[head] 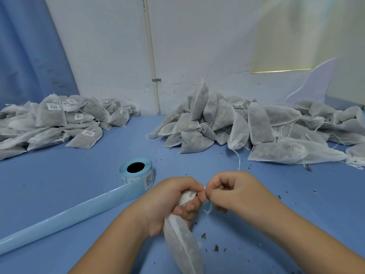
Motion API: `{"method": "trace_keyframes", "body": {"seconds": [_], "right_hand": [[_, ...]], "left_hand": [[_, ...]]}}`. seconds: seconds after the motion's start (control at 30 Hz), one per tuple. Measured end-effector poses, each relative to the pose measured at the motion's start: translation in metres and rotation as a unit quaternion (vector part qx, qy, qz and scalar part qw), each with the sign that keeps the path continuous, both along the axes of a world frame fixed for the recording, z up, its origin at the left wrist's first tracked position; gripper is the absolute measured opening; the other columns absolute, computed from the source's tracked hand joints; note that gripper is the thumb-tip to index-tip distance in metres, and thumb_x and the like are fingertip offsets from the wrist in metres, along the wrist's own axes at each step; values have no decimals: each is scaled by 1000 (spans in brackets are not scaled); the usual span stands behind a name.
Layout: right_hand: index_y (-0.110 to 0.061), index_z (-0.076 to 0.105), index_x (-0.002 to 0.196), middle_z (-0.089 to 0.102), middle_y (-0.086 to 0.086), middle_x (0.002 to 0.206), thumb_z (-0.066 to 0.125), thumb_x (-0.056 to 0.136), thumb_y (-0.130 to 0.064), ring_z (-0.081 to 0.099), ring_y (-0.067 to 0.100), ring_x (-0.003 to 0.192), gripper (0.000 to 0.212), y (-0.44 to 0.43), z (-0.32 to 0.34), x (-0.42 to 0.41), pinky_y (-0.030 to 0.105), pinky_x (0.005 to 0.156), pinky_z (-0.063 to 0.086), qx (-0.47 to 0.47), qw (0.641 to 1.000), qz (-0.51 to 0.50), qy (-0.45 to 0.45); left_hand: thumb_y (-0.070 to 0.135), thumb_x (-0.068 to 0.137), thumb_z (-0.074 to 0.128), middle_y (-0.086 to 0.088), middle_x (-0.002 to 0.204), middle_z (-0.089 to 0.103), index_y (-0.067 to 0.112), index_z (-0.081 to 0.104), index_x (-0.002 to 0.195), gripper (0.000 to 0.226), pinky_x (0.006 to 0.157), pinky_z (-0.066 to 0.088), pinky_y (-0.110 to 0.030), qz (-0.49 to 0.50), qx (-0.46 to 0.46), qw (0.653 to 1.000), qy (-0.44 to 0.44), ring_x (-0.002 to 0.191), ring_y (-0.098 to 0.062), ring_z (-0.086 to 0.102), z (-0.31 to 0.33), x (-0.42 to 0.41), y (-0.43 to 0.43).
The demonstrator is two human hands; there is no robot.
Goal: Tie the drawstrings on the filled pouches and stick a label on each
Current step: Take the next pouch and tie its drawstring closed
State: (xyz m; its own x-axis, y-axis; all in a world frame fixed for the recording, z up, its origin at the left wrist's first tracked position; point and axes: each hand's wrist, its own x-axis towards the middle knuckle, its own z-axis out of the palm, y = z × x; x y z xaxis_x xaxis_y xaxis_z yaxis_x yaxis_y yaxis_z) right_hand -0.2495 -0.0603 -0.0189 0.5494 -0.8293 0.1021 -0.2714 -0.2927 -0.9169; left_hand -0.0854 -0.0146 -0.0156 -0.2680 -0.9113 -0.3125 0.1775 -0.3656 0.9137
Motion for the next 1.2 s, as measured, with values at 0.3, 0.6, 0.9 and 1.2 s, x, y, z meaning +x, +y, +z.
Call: {"method": "trace_keyframes", "body": {"seconds": [0.3,0.6,0.9,1.2], "right_hand": [[-21,68,64,50,-8,52,60,44,-41,45,11,55,29,1,-2,-1,26,59,39,-17,1000,12,20],[-19,67,65,53,-5,55,57,60,-26,46,13,60,13,-3,0,-4,30,62,39,-4,998,57,-11],[-23,66,66,58,2,60,55,66,-18,50,14,62,13,-12,-2,-10,35,64,43,-5,995,101,-10],[-24,66,67,55,2,59,55,68,-18,46,18,62,12,-16,-3,-14,35,64,38,-13,995,99,-8]], "left_hand": [[9,90,49,-8,53,44,10,61,57,35,47,13,-25,-8,-44,998,-54,34,-8,29,0,1,3],[16,72,62,-7,62,51,5,67,68,13,35,32,-16,-5,-45,998,-47,31,-6,39,9,4,7],[16,84,65,5,46,51,14,71,62,22,40,34,-17,24,-76,992,-97,33,-6,37,9,-1,6],[43,55,73,-3,45,39,17,72,69,29,57,28,-35,87,-144,963,-210,42,-16,37,1,-7,2]]}}
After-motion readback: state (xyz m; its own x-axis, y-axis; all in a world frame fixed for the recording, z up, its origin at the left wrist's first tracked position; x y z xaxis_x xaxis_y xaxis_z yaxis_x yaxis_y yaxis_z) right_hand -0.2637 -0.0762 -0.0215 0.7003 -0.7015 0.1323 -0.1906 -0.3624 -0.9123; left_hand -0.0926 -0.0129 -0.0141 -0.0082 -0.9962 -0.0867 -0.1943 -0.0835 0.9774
